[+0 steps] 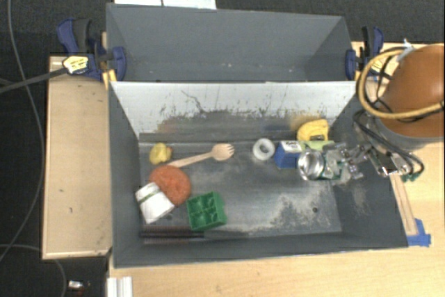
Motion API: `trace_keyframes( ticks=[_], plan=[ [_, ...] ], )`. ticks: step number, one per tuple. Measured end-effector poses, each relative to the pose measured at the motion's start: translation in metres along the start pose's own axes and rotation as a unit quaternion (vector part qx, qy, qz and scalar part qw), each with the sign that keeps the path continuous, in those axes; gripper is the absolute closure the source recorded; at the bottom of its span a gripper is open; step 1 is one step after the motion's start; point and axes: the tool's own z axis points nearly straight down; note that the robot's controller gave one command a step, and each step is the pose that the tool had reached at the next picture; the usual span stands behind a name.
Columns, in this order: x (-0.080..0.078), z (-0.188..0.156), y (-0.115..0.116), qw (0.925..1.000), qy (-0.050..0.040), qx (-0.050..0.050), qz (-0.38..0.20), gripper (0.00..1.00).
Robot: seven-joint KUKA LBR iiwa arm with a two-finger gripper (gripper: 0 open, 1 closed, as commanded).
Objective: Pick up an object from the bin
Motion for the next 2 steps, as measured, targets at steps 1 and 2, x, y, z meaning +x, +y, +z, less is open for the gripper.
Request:
trace_keyframes(
  ticks=[1,2],
  plan=[
    [-0.004,0.021,0.011,0.9999,-0.0038,0.001,-0.017,1.00],
    [-0.003,0.080,0.020,0.9996,-0.0005,-0.001,-0.028,1.00]
  ],
)
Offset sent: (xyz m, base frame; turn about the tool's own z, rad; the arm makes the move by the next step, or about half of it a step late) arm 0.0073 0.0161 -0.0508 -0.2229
